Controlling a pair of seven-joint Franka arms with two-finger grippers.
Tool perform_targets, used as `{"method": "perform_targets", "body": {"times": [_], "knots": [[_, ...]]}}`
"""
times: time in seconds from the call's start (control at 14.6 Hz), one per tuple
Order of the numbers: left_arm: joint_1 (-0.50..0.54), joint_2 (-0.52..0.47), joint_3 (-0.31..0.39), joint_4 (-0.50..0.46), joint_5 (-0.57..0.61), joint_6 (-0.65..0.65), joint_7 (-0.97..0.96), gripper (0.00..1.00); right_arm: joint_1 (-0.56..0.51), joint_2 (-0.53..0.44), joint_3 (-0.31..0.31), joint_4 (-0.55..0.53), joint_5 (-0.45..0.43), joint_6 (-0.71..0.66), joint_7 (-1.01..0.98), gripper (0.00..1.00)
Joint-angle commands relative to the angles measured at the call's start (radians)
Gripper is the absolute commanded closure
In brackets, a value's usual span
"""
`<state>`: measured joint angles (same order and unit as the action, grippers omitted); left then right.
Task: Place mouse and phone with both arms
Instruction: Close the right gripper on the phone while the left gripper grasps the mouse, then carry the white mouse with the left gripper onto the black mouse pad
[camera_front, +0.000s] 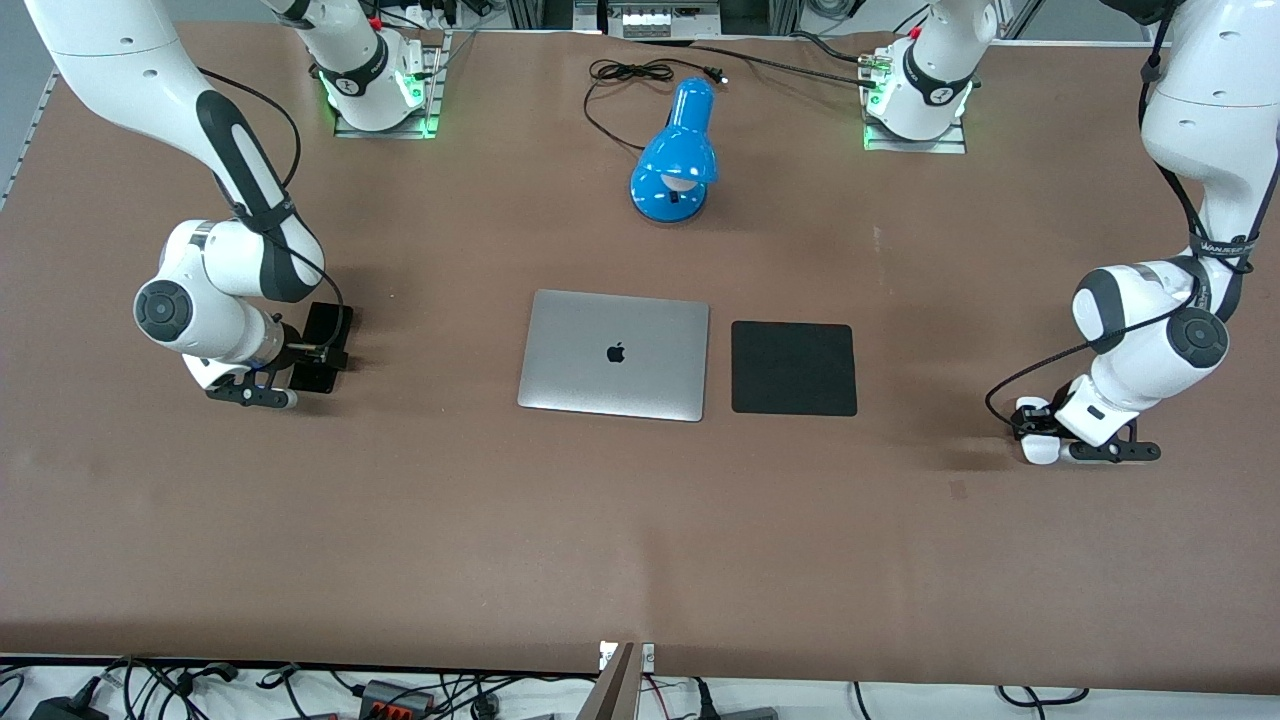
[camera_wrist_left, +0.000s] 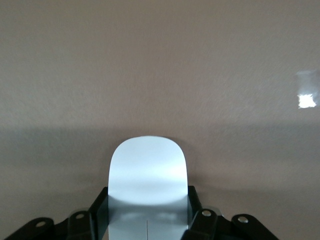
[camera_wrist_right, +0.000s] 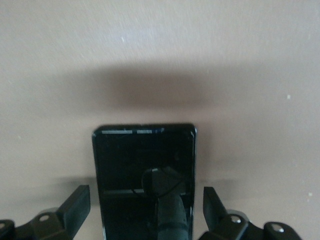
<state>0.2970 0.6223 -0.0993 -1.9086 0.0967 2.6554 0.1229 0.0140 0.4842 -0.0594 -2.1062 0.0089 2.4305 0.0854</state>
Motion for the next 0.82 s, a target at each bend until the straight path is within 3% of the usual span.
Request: {"method": "perform_targets", "body": {"times": [0.0, 0.34, 0.62, 0.75], "knots": [[-0.004, -0.074, -0.023, 0.02, 0.015, -0.095, 0.011, 0.62, -0.008, -0.012, 0.004, -0.003, 0.011, -0.036, 0.017, 0.0], [-0.004, -0.142, -0.178, 0.138, 0.012, -0.444, -0.002, 0.62, 0.007, -0.004, 0.007, -0.021, 0.014, -0.034, 0.051, 0.0], [-0.007, -0.138, -0.36, 0.148, 0.006, -0.471, -0.11, 0.62, 0.003, -0.004, 0.013, -0.021, 0.017, -0.03, 0.051, 0.0], [-0.073, -0.106, -0.396, 0.148, 0.008, -0.463, -0.246, 0.62, -0.002, -0.007, 0.012, -0.032, 0.017, -0.041, 0.05, 0.0]]}}
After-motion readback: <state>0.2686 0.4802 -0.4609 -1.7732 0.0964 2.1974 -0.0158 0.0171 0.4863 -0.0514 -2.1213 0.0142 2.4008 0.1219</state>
